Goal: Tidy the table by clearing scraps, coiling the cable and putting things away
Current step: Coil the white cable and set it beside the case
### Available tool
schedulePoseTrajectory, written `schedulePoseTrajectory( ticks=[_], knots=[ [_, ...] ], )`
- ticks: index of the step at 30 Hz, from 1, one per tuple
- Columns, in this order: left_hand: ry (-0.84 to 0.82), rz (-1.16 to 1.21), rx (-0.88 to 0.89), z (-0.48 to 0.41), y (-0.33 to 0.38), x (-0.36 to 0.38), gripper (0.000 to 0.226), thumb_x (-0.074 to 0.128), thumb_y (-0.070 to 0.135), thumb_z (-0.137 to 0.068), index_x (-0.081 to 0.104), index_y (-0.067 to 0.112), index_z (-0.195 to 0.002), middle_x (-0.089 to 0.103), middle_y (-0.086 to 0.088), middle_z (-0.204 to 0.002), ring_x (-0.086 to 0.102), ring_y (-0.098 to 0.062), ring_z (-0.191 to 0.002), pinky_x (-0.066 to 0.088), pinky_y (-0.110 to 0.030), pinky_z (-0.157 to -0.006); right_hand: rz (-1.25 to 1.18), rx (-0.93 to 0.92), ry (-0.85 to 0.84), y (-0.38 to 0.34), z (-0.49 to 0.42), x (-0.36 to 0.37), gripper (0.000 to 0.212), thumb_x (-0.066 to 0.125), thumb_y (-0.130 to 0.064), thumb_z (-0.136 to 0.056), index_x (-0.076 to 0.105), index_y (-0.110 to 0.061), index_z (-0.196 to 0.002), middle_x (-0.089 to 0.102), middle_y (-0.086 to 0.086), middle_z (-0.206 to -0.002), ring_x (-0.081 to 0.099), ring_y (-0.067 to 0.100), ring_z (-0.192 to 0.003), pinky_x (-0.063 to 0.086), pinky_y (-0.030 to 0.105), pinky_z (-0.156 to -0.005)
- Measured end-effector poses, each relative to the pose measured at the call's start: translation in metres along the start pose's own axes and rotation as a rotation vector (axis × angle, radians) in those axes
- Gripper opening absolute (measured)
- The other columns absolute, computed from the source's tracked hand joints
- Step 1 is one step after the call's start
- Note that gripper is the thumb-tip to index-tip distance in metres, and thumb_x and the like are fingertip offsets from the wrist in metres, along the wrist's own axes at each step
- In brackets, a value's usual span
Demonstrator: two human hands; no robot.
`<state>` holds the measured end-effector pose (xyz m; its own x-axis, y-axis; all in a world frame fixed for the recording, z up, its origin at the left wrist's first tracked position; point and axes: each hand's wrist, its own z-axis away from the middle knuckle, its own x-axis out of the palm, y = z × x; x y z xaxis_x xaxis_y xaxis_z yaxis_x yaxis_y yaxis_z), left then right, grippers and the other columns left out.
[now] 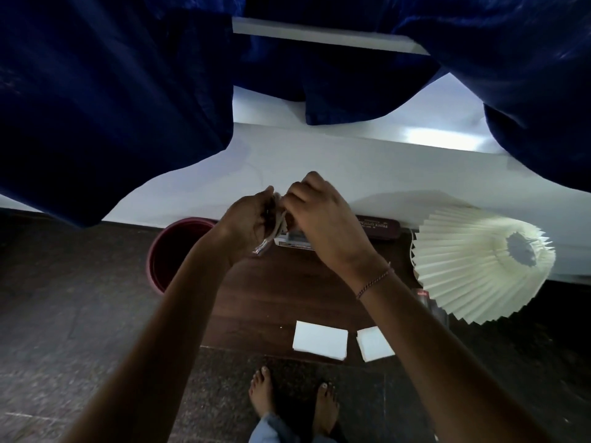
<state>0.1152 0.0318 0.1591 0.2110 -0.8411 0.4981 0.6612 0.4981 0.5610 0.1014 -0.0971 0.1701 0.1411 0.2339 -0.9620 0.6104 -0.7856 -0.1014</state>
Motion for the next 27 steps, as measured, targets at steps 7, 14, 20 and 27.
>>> schedulePoseTrajectory(
  ticks=[7,14,20,27],
  knots=[
    [-0.240,-0.330,-0.101,0.017,-0.005,-0.014,0.042,0.031,0.020,-0.097,0.058,-0.010,-0.105,0.072,-0.017,-0.082,0.072,-0.023,-0.072,0.058,-0.029,-0.063,-0.065,0.032,-0.030,0.019,-0.003,-0.001,0.017,0.074,-0.009,-0.070,0.071,-0.013,-0.086,0.070,0.000,-0.078,0.058,0.021,-0.080,0.050,0.028,-0.062],
    [-0.427,-0.277,-0.082,0.026,-0.015,-0.012,0.039,0.043,0.026,-0.084,0.073,0.001,-0.087,0.074,-0.011,-0.081,0.072,-0.017,-0.072,0.059,-0.029,-0.070,-0.461,0.239,0.059,0.025,0.015,0.014,0.015,0.063,-0.010,-0.076,0.070,-0.009,-0.089,0.071,0.005,-0.081,0.057,0.020,-0.079,0.036,0.012,-0.068],
    [-0.462,-0.120,0.040,0.020,-0.022,-0.002,0.035,0.063,0.025,-0.073,0.070,0.000,-0.095,0.074,-0.011,-0.089,0.072,-0.019,-0.080,0.058,-0.031,-0.076,-0.835,0.609,-0.017,0.004,0.039,0.033,0.020,0.052,-0.001,-0.087,0.062,-0.017,-0.092,0.059,-0.015,-0.076,0.058,-0.009,-0.069,0.049,0.019,-0.069],
    [-0.423,-0.048,0.108,0.011,-0.028,-0.005,0.035,0.039,0.017,-0.091,0.063,-0.003,-0.108,0.070,-0.016,-0.109,0.066,-0.024,-0.105,0.055,-0.029,-0.085,-0.866,0.673,-0.110,-0.038,0.065,0.032,0.018,0.048,-0.016,-0.094,0.064,-0.008,-0.094,0.052,-0.012,-0.062,0.052,0.001,-0.052,0.045,0.013,-0.056]
  ],
)
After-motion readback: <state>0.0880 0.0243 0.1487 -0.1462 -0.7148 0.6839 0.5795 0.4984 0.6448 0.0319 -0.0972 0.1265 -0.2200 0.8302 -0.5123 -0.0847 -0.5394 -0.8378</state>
